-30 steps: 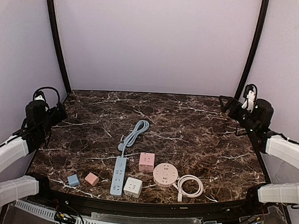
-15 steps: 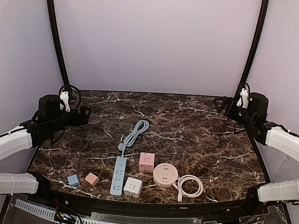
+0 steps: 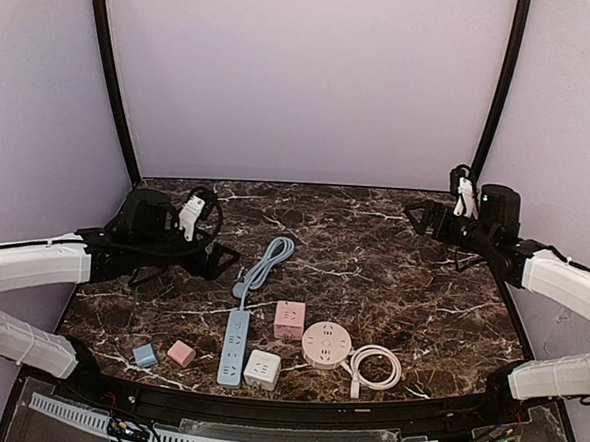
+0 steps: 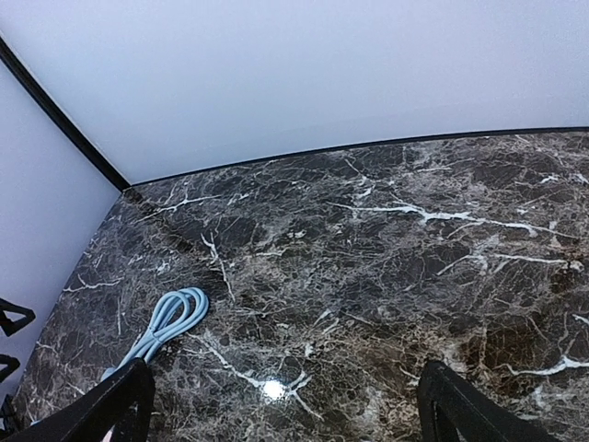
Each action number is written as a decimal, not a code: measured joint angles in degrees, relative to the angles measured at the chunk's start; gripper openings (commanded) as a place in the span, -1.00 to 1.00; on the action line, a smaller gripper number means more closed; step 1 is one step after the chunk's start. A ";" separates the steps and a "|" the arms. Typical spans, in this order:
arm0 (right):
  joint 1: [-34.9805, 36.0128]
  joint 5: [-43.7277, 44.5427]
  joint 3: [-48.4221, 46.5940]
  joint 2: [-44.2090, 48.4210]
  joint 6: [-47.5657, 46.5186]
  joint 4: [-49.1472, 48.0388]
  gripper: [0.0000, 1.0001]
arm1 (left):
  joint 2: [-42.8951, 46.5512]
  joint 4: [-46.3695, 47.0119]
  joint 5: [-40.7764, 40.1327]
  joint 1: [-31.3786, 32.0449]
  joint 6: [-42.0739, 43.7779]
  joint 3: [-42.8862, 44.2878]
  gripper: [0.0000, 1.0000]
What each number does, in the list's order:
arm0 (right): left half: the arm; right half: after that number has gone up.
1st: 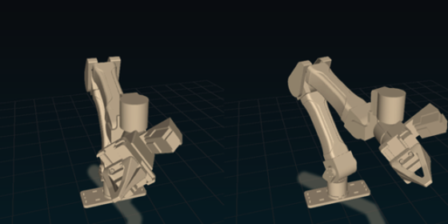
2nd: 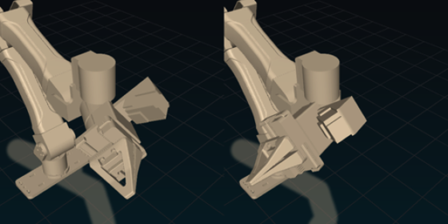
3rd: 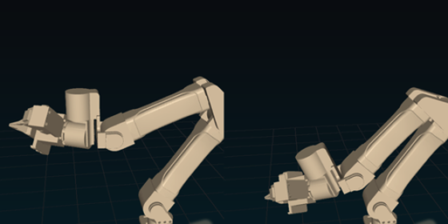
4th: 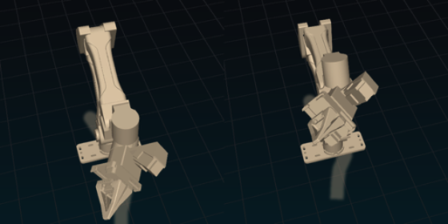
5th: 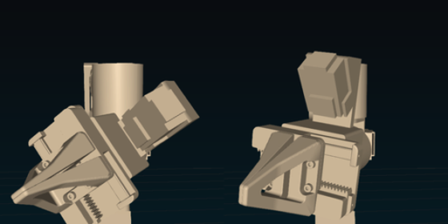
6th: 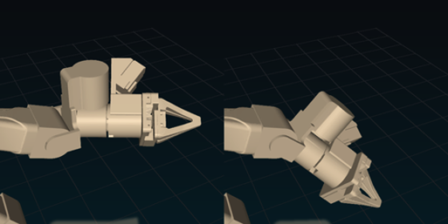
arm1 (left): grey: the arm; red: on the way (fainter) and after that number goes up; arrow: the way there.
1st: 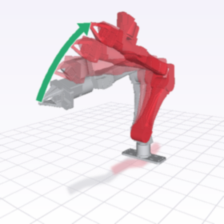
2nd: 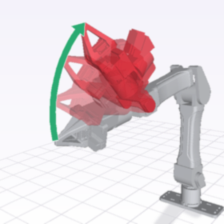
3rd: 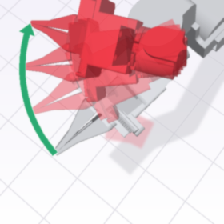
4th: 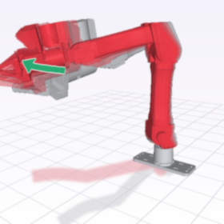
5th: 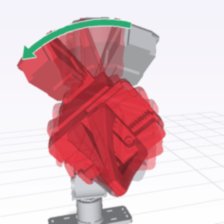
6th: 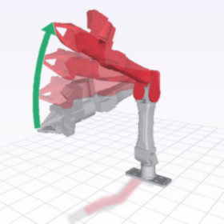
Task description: Insert the plug
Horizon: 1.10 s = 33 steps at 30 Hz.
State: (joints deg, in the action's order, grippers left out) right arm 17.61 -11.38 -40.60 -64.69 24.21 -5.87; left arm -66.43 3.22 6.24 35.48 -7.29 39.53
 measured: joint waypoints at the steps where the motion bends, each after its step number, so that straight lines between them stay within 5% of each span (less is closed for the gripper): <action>1: 0.31 -0.02 0.00 0.13 0.00 -0.02 0.97 | -1.18 -0.28 0.35 1.36 0.61 0.79 0.92; 10: 1.92 4.13 -1.84 -0.87 2.86 4.52 0.97 | -10.97 -4.81 -9.53 12.24 -4.42 9.38 0.90; 22: 1.99 14.95 -1.25 2.73 6.43 10.27 0.97 | -21.27 -13.42 -28.24 21.86 -24.22 23.56 0.97; 33: 2.03 23.15 5.51 11.15 7.96 10.34 0.97 | -26.69 -25.16 -31.82 26.99 -35.04 32.11 0.98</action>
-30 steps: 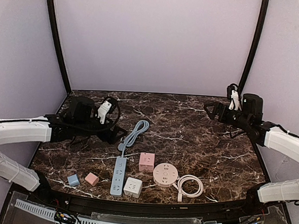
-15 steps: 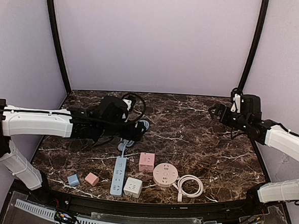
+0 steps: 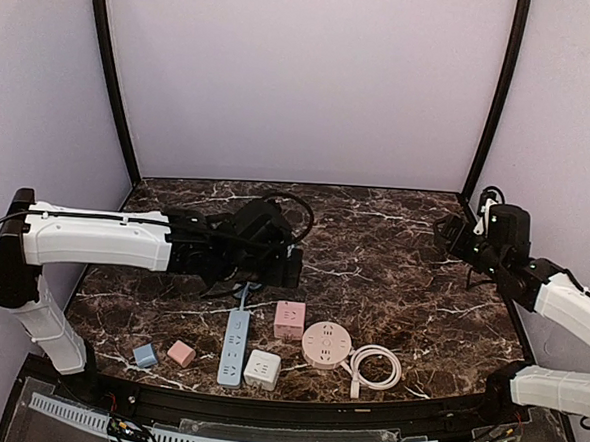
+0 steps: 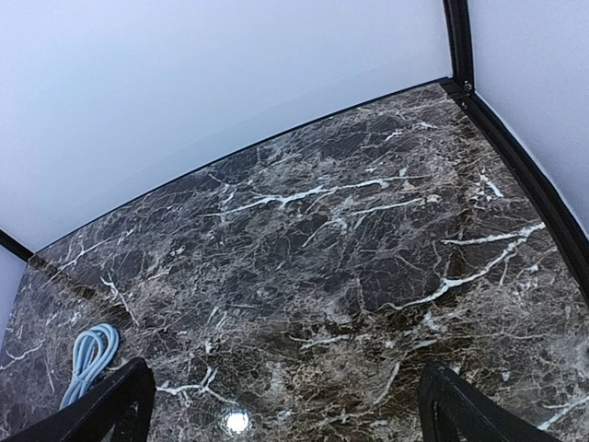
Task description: Insert the plug
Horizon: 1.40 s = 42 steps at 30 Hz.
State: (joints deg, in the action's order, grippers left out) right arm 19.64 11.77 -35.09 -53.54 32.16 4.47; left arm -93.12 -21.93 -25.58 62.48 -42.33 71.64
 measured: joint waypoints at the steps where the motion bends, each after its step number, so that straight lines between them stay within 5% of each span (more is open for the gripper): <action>1: 0.00 0.59 0.42 0.55 0.02 0.02 0.97 | -0.83 -1.25 0.87 0.26 -0.70 1.05 0.97; 19: 0.04 1.99 3.63 3.72 0.13 -1.92 0.97 | -15.56 -18.47 20.70 0.74 -7.82 12.24 0.97; 42: 0.04 -0.37 5.55 3.50 0.39 -5.92 0.97 | -21.31 -18.91 20.50 0.74 -7.85 14.14 0.63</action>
State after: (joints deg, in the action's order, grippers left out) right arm 19.68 11.40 -29.54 -50.04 32.56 -1.45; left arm -114.43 -40.84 -5.08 63.22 -50.17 85.78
